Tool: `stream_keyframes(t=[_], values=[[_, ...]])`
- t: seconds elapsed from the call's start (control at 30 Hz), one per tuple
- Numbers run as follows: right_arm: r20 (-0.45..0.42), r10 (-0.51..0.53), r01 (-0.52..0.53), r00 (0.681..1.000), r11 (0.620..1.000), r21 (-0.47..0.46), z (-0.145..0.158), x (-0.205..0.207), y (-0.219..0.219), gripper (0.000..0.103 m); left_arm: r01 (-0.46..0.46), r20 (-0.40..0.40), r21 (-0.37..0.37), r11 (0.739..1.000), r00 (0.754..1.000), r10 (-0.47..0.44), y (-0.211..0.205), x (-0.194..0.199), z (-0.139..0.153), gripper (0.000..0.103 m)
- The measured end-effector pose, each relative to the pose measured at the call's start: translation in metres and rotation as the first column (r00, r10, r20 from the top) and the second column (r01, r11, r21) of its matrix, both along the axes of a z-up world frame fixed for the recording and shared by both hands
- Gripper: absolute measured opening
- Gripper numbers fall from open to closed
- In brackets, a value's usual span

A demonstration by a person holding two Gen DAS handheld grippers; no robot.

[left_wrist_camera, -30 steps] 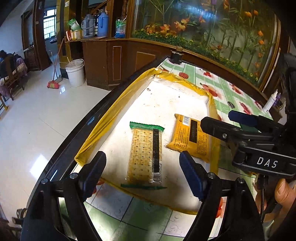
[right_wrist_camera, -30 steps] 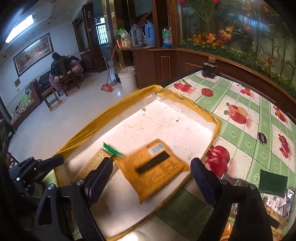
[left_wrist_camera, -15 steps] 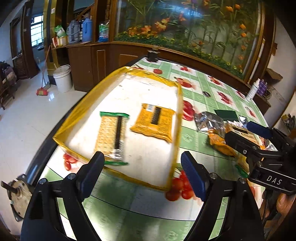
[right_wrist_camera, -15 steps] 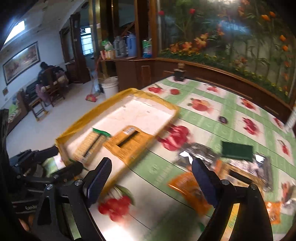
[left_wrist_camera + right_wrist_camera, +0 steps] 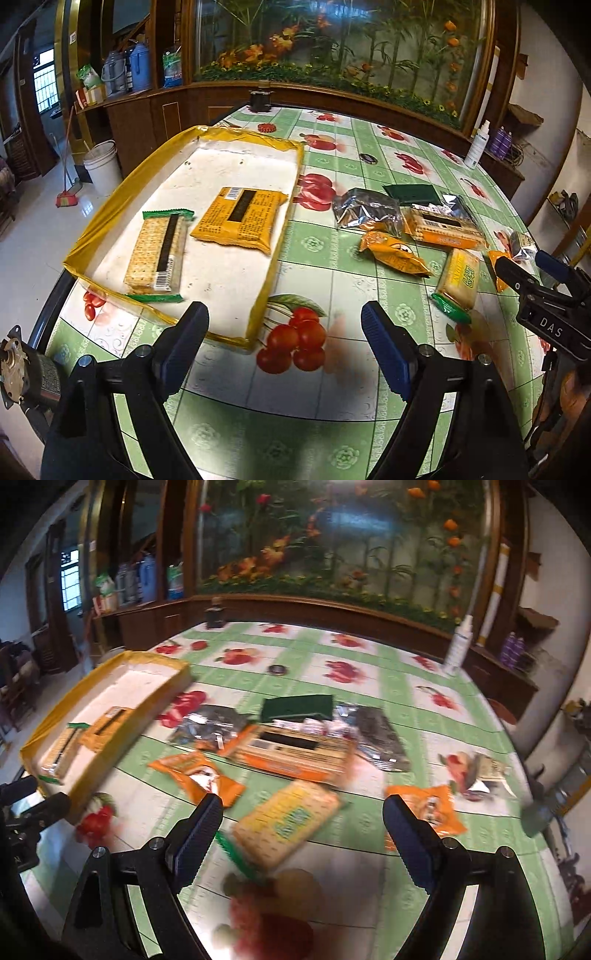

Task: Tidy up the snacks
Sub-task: 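Withdraw both grippers from the tray back toward the snack pile, then grasp the yellow cracker pack with left gripper while right grasps orange chip bag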

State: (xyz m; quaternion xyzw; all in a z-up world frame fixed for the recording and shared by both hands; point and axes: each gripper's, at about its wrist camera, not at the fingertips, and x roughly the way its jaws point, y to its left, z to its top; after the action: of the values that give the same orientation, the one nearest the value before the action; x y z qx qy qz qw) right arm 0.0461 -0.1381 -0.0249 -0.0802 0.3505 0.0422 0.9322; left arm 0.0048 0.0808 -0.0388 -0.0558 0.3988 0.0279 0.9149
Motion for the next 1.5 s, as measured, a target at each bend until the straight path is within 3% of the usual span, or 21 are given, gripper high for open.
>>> stream_keyframes(t=[0.17, 0.47, 0.83, 1.0, 1.17, 1.27, 1.5], values=[[0.025, -0.031, 0.032, 0.999, 0.999, -0.037, 0.002, -0.008, -0.013, 0.09, 0.019, -0.007, 0.01, 1.0, 1.0, -0.019, -0.014, 0.002, 0.0, 0.085], [0.005, -0.059, 0.059, 0.998, 0.998, -0.016, -0.005, -0.015, -0.044, 0.09, 0.117, -0.024, 0.054, 0.992, 0.993, -0.116, -0.06, 0.011, 0.0, 0.085], [-0.071, -0.137, 0.143, 0.988, 0.987, 0.079, -0.026, -0.011, -0.112, 0.091, 0.32, -0.059, 0.136, 0.938, 0.947, -0.314, -0.154, 0.044, -0.004, 0.085], [-0.118, -0.123, 0.145, 0.985, 0.967, 0.208, -0.03, 0.004, -0.133, 0.091, 0.37, -0.099, 0.175, 0.913, 0.929, -0.357, -0.178, 0.065, -0.016, 0.085], [-0.158, -0.118, 0.147, 0.98, 0.972, 0.185, -0.039, 0.033, -0.131, 0.091, 0.394, -0.157, 0.213, 0.894, 0.917, -0.367, -0.192, 0.081, -0.034, 0.085], [-0.193, -0.129, 0.164, 0.973, 0.971, 0.176, -0.046, 0.05, -0.132, 0.091, 0.398, -0.179, 0.219, 0.891, 0.914, -0.365, -0.194, 0.088, -0.041, 0.085], [-0.274, -0.072, 0.136, 0.959, 0.966, 0.221, -0.06, 0.08, -0.128, 0.091, 0.401, -0.169, 0.156, 0.902, 0.911, -0.376, -0.188, 0.098, -0.044, 0.086]])
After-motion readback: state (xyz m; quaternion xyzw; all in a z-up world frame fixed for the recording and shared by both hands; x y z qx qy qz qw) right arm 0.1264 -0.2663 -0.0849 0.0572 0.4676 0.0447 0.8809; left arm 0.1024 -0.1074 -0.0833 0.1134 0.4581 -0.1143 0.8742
